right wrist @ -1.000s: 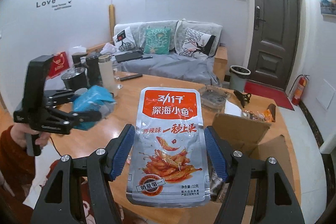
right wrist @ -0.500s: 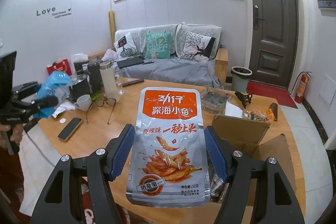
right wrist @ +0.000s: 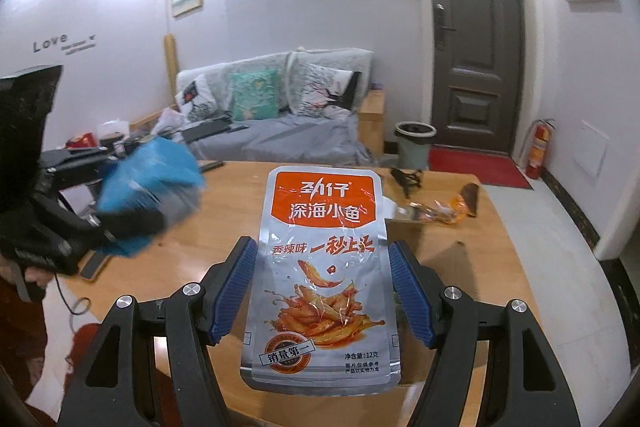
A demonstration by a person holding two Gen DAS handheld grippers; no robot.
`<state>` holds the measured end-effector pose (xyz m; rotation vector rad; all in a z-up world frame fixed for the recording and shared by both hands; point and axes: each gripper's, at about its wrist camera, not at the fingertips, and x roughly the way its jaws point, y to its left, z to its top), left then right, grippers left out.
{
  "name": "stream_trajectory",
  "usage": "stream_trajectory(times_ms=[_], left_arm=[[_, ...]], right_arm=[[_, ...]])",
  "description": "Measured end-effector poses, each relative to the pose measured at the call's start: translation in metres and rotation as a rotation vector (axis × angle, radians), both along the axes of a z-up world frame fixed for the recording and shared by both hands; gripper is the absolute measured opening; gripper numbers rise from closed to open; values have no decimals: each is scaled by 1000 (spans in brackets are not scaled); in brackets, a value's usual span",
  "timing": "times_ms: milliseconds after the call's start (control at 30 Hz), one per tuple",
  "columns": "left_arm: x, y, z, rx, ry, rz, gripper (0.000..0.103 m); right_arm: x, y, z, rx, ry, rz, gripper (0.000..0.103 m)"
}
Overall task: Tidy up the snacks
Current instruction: 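Carry the blue pack and fish pack into the box and open both grippers, then move both tools back over the orange and yellow packs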
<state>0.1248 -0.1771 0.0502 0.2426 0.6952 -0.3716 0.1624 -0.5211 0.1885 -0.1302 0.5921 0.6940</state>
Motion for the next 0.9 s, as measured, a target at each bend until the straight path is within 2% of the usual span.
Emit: stream_trajectory(times_ms=[233, 400, 467, 500, 533, 600, 700, 900], left_arm=[[58, -49, -45, 51, 142, -68, 63], [69, -58, -60, 73, 184, -74, 63], [70, -53, -59, 62, 183, -73, 69], [69, -51, -56, 52, 180, -69, 79], [68, -47, -53, 46, 172, -60, 84], [69, -37, -50, 52, 168, -47, 84], [64, -19, -43, 46, 148, -17, 84], [41, 30, -16, 7, 85, 58, 85]], right_arm=[[36, -15, -25, -53, 84, -20, 65], [63, -19, -44, -56, 148, -10, 65], [70, -18, -49, -46, 175, 0, 66], [74, -17, -51, -45, 192, 8, 66], [76, -15, -53, -46, 204, 15, 66], [81, -14, -54, -48, 218, 15, 66], [81, -11, -53, -56, 217, 6, 72], [59, -1, -42, -56, 190, 18, 73]])
